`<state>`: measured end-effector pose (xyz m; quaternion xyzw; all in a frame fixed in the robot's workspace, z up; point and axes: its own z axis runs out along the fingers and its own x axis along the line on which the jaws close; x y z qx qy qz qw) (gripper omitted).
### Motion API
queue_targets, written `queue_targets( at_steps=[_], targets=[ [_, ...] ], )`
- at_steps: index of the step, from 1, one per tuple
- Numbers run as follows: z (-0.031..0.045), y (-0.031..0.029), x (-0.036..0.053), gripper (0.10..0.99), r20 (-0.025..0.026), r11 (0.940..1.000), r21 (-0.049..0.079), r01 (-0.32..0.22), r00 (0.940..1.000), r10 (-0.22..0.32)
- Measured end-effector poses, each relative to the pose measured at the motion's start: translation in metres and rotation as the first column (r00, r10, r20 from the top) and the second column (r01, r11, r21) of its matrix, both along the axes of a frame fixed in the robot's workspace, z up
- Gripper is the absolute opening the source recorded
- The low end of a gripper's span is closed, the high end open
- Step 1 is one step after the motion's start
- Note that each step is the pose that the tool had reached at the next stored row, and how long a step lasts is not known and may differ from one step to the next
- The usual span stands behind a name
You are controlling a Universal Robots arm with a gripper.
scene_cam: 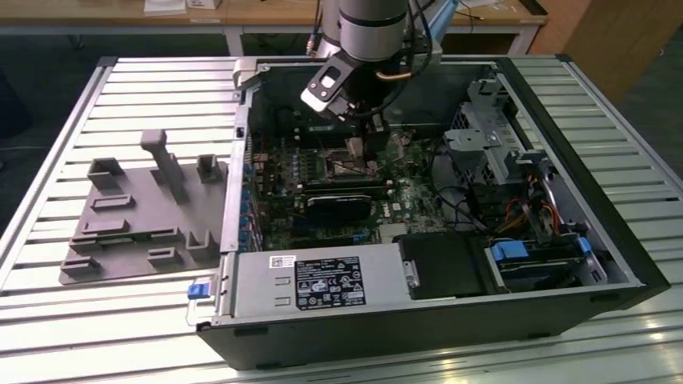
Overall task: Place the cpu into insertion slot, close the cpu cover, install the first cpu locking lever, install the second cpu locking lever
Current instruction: 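Place the cpu into insertion slot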
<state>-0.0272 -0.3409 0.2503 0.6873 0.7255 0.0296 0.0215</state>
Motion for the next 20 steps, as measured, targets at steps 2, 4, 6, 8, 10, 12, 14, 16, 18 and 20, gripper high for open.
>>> queue_targets(
  at_steps=[2,4,6,8,10,12,14,16,18,20],
  targets=[
    [-0.0011,0.0000,0.0000,0.537,0.0003,0.9995,0.000,0.032,0.9995,-0.032],
    [-0.0024,0.0000,0.0000,0.537,0.0018,0.9987,0.000,0.051,0.9987,-0.051],
    [-0.0038,0.0000,-0.0007,0.537,0.0056,0.9984,0.001,0.057,0.9984,-0.057],
    [-0.0056,0.0000,-0.0020,0.537,0.0142,0.9984,0.002,0.057,0.9983,-0.057],
    [-0.0074,0.0000,-0.0039,0.537,0.0253,0.9984,0.002,0.057,0.9981,-0.057],
    [-0.0093,0.0000,-0.0062,0.537,0.0367,0.9984,0.003,0.057,0.9977,-0.057],
    [-0.0110,0.0003,-0.0086,0.537,0.0444,0.9984,0.003,0.057,0.9974,-0.057],
    [-0.0125,0.0012,-0.0106,0.537,0.0481,0.9984,0.004,0.057,0.9972,-0.057],
    [-0.0139,0.0025,-0.0126,0.537,0.0499,0.9984,0.004,0.057,0.9971,-0.057],
    [-0.0156,0.0032,-0.0133,0.537,0.0504,0.9984,0.004,0.057,0.9971,-0.057]
  ],
)
